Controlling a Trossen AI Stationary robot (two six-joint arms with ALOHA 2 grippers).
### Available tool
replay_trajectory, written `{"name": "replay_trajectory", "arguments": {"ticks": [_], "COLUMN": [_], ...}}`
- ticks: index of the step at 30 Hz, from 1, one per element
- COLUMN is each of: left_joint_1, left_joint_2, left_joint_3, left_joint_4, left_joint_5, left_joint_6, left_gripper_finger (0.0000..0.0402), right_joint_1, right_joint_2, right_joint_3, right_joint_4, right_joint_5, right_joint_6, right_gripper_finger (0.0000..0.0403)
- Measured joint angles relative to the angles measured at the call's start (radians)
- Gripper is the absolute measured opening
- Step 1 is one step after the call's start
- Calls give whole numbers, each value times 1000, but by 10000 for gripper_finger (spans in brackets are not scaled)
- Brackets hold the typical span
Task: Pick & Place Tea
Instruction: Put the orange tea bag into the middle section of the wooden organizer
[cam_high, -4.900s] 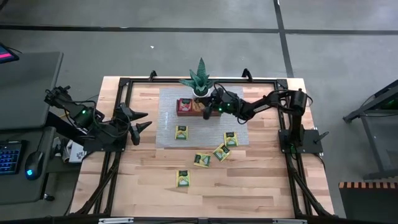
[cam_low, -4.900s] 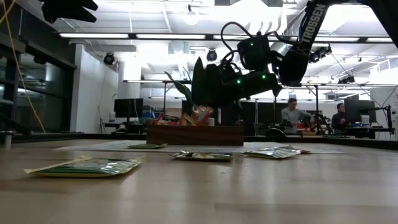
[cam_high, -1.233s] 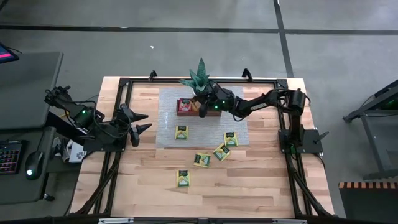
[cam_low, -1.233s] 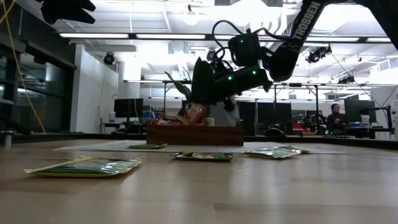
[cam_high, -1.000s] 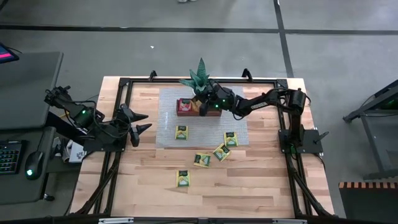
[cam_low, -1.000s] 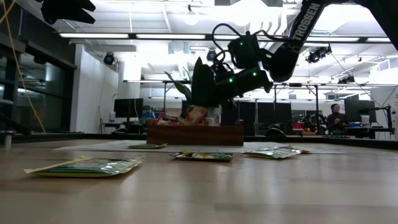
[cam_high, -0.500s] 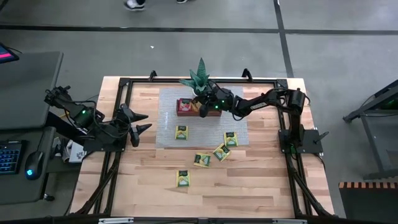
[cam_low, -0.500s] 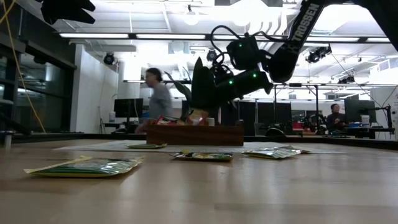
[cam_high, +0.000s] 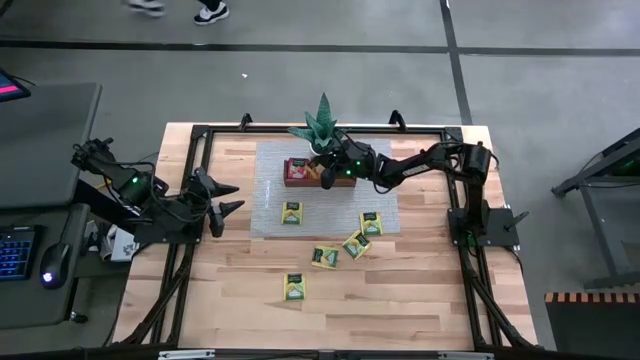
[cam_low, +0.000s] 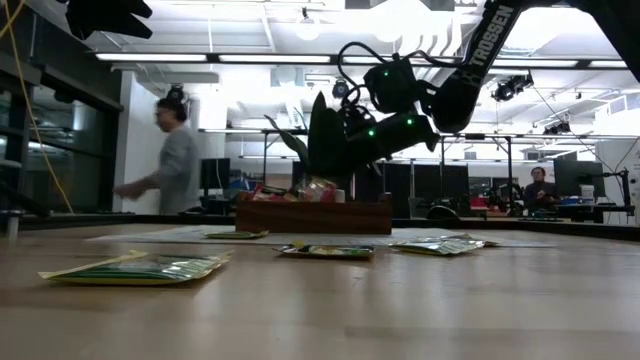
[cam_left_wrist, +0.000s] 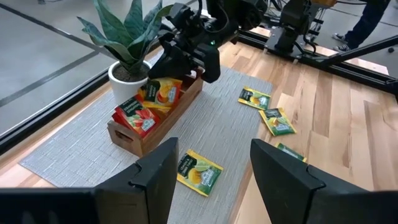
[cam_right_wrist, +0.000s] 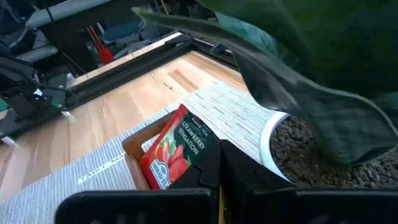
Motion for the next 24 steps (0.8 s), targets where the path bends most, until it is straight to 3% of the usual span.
{"name": "replay_trajectory", "arguments": {"ticks": [13,24], "left_joint_1": [0,0], "left_joint_2": [0,6], "left_joint_3": [0,0], "left_joint_4": [1,18], "left_joint_5": [8,25], "left_joint_6": [0,5], "left_gripper_finger": [198,198], "right_joint_1": [0,0], "right_joint_2": [0,0], "right_joint_3": [0,0], "right_joint_4": [11,42], "right_joint_5": [-36,-42], "right_joint_6": [-22,-16], "right_gripper_finger": [9,123]}}
